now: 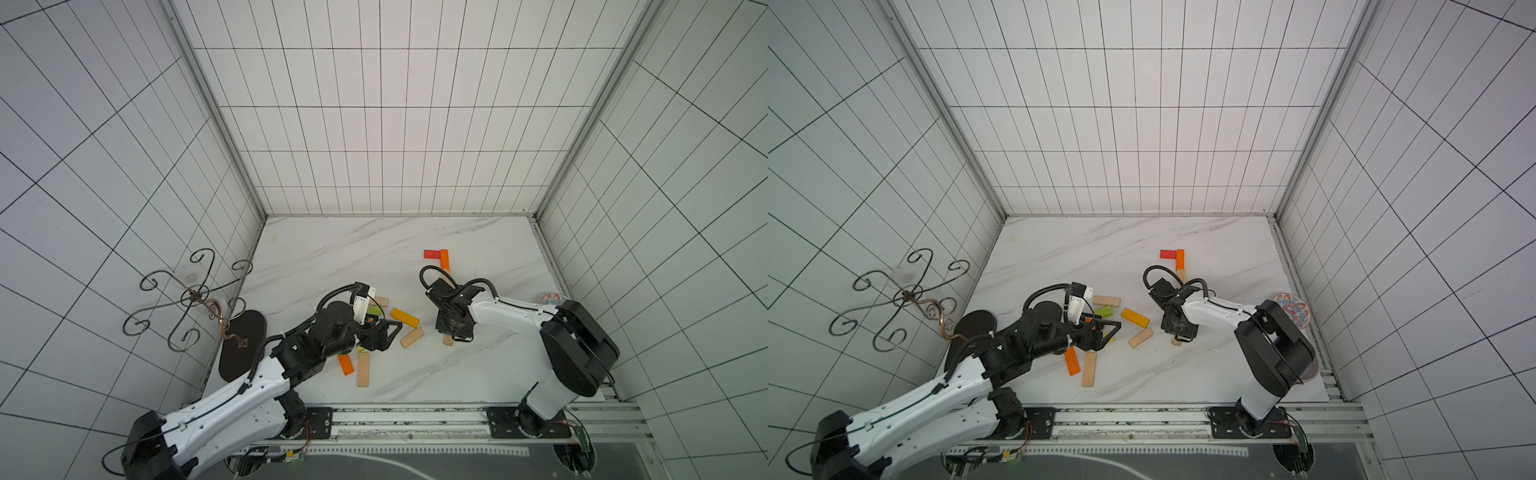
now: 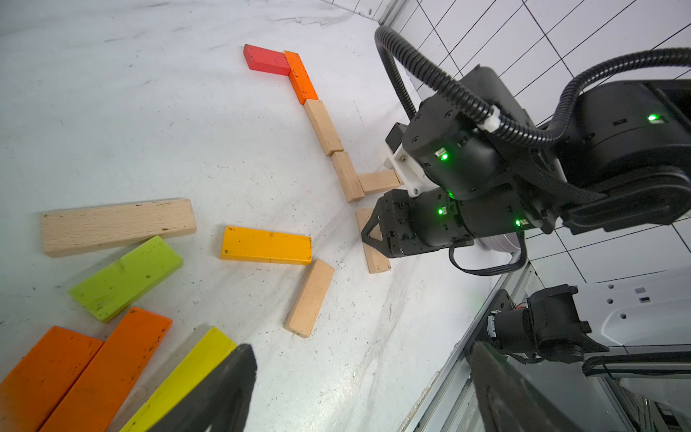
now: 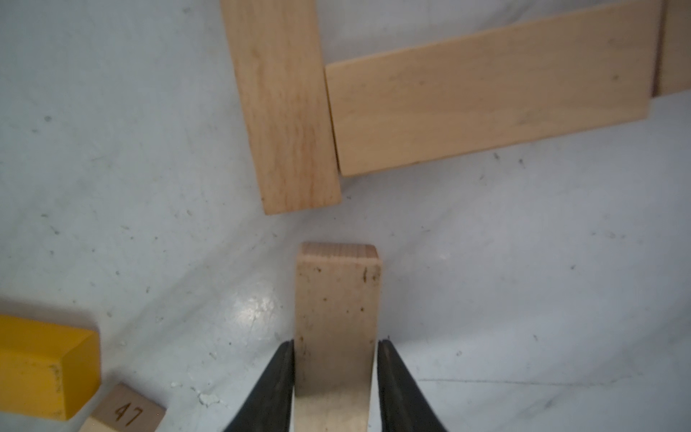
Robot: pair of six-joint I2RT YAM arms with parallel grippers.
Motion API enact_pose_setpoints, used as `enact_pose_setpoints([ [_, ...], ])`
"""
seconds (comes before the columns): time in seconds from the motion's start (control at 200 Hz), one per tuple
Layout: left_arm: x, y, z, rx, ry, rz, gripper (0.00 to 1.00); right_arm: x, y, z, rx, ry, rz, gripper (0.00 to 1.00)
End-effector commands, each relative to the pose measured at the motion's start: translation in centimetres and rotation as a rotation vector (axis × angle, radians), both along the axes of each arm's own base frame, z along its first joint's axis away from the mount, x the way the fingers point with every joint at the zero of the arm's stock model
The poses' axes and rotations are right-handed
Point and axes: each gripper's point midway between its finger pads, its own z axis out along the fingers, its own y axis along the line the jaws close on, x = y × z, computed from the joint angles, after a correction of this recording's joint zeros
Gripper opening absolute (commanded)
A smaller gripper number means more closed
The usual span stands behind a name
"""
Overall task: Assemble a giraffe with building blocks
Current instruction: Assemble the building block at the center of the board.
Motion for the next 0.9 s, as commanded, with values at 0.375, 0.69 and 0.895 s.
enact_pose_setpoints([
  [0.375,0.6,0.0,0.4,-0.013,-0.012,0.006,0.90,3.1,1.5,1.8,0.017,-0.037,0.029,0.29],
  [0.69,0.7,0.0,0.2,-0.011,-0.008,0.009,0.90,3.3,1.0,1.6,0.007,-0.034,0.026,0.30],
  [0.895,0.8,0.1,0.2,-0.014,-0.008,0.012,0.90,3.4,1.1,1.4,0.003,-0.030,0.045,0.32],
])
